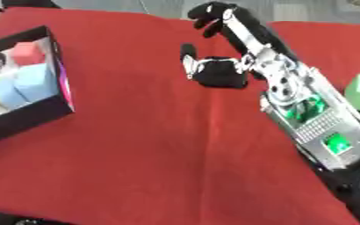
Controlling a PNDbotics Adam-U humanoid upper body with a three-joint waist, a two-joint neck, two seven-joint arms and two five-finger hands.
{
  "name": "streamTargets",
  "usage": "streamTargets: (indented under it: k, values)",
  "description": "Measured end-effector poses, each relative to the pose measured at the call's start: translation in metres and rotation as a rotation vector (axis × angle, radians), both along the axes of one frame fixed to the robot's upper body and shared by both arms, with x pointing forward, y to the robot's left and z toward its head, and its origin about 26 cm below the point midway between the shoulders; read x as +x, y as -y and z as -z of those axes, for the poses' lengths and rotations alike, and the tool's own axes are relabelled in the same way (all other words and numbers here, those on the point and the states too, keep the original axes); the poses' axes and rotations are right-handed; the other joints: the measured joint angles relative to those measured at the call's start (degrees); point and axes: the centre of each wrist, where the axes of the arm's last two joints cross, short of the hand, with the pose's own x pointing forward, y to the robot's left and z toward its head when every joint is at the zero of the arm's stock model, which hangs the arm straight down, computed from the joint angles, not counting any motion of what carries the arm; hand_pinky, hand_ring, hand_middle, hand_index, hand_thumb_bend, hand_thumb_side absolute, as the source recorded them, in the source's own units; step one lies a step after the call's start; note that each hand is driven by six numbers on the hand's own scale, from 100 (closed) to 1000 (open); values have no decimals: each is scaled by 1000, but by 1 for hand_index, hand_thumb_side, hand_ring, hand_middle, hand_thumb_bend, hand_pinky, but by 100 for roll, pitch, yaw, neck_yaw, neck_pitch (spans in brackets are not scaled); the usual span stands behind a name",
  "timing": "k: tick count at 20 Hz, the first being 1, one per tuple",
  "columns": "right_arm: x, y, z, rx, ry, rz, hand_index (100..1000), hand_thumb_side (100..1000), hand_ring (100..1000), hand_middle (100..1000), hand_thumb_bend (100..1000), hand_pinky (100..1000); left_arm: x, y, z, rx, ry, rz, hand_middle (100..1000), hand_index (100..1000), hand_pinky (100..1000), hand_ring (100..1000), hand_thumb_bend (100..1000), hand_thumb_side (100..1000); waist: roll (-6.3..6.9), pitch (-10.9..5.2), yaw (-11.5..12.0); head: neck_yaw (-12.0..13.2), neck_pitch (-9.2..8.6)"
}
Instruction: Pick up the objects with one hand, pass them to the other hand, and then place them into the box on the other side of the table.
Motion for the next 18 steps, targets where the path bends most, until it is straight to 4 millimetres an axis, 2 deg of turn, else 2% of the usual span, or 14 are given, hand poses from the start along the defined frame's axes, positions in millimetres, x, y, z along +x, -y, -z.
streamTargets:
  k: [1, 2, 5, 6, 9, 11, 13, 16, 18]
  values:
    - [0, 2, -1, -3, 2, 3, 845, 155, 785, 752, 100, 904, -3, 6, -5, -25, 56, 21, 653, 759, 774, 697, 100, 408, -2, 0, 0, -53, 0]
    - [0, 4, -3, -6, 3, 6, 845, 158, 787, 754, 100, 905, -6, 11, -9, -55, 106, 43, 646, 744, 784, 704, 100, 495, -5, -1, 0, -94, 1]
    - [-2, 9, -7, -11, 8, 15, 846, 157, 789, 756, 100, 906, -13, 22, -18, -178, 231, 115, 646, 743, 785, 708, 100, 548, -27, -4, -10, -186, 1]
    - [-3, 11, -9, -12, 10, 18, 847, 165, 791, 758, 100, 907, -15, 25, -19, -225, 264, 141, 663, 748, 789, 723, 100, 619, -34, -4, -19, -211, 1]
    - [-6, 18, -14, -21, 13, 32, 850, 179, 797, 764, 100, 909, -17, 30, -18, -378, 341, 233, 710, 779, 806, 753, 100, 745, -43, -4, -50, -261, 0]
    - [-8, 23, -17, -31, 10, 44, 853, 206, 806, 773, 100, 910, -19, 33, -13, -482, 364, 295, 731, 795, 819, 764, 100, 798, -73, -5, -86, -274, 0]
    - [-11, 27, -21, -41, 7, 52, 857, 229, 817, 786, 100, 913, -19, 34, -7, -578, 376, 346, 738, 802, 826, 769, 100, 817, -107, -5, -107, -280, -1]
    - [-15, 33, -27, -63, -5, 68, 869, 310, 850, 822, 100, 923, -19, 35, 0, -691, 390, 404, 738, 803, 830, 768, 100, 839, -129, -5, -142, -282, -3]
    - [-17, 39, -30, -83, -19, 84, 876, 312, 861, 836, 100, 928, -18, 36, 5, -742, 398, 423, 735, 801, 829, 765, 100, 844, -156, -5, -164, -279, -4]
